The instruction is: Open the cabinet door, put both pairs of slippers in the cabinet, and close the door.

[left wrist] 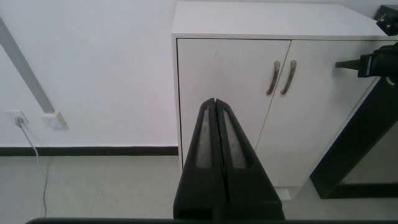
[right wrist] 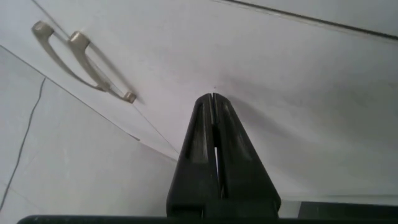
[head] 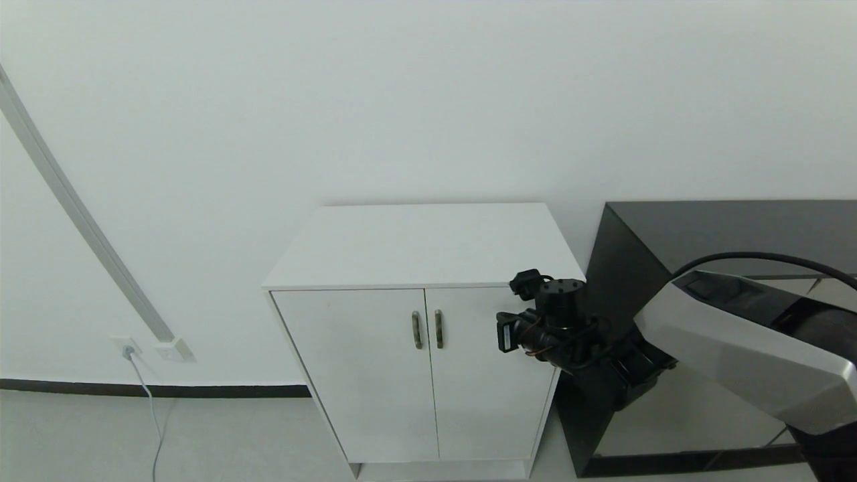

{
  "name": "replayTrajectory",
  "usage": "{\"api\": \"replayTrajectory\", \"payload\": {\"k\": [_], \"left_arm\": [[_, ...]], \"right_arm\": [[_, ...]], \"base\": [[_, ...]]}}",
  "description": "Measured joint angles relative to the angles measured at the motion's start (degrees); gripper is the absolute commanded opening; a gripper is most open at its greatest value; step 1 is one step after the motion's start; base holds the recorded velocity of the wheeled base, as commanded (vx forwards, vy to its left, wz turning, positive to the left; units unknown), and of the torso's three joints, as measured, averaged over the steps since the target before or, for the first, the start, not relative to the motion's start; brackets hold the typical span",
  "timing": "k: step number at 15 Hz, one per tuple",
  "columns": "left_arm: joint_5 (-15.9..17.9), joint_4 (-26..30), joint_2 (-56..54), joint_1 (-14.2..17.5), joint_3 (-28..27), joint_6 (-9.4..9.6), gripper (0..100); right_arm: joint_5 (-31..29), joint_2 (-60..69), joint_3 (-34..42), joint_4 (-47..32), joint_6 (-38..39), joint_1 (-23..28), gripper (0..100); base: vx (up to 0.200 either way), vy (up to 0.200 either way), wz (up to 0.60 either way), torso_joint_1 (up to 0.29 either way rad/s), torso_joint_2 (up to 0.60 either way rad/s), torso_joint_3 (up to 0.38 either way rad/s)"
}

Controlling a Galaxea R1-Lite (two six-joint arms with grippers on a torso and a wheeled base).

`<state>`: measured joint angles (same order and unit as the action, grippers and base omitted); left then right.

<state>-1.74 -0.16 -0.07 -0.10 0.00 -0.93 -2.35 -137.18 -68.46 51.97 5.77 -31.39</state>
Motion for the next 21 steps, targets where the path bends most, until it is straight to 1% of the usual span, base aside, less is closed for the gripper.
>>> {"api": "replayTrajectory", "payload": {"k": [5,7,10,13,15,17,19,21], "left_arm": [[0.0,0.0,0.0,0.0,0.0,0.0,0],[0.0,0.0,0.0,0.0,0.0,-0.02,0],[0.0,0.0,0.0,0.0,0.0,-0.02,0],[0.0,0.0,0.0,0.0,0.0,-0.02,0],[0.0,0.0,0.0,0.0,0.0,-0.02,0],[0.0,0.0,0.0,0.0,0.0,-0.02,0],[0.0,0.0,0.0,0.0,0.0,-0.02,0],[0.0,0.0,0.0,0.0,0.0,-0.02,0]], "right_arm": [[-0.29,6.67,10.56,3.4,0.28,-0.22,0],[-0.73,10.31,16.96,5.45,0.33,-0.16,0],[-4.21,15.91,27.31,9.97,0.35,0.26,0],[-5.47,21.55,37.46,14.51,0.26,0.66,0],[-6.67,26.65,43.08,15.09,0.02,0.8,0],[-10.42,31.48,47.38,15.07,-0.2,0.78,0],[-12.07,36.08,51.65,14.76,-0.3,0.94,0],[-13.02,40.19,55.38,14.29,-1.06,2.84,0]], "base": [[0.0,0.0,0.0,0.0,0.0,0.0],[0.0,0.0,0.0,0.0,0.0,0.0],[0.0,0.0,0.0,0.0,0.0,0.0],[0.0,0.0,0.0,0.0,0.0,0.0],[0.0,0.0,0.0,0.0,0.0,0.0],[0.0,0.0,0.0,0.0,0.0,0.0],[0.0,0.0,0.0,0.0,0.0,0.0],[0.0,0.0,0.0,0.0,0.0,0.0]]}}
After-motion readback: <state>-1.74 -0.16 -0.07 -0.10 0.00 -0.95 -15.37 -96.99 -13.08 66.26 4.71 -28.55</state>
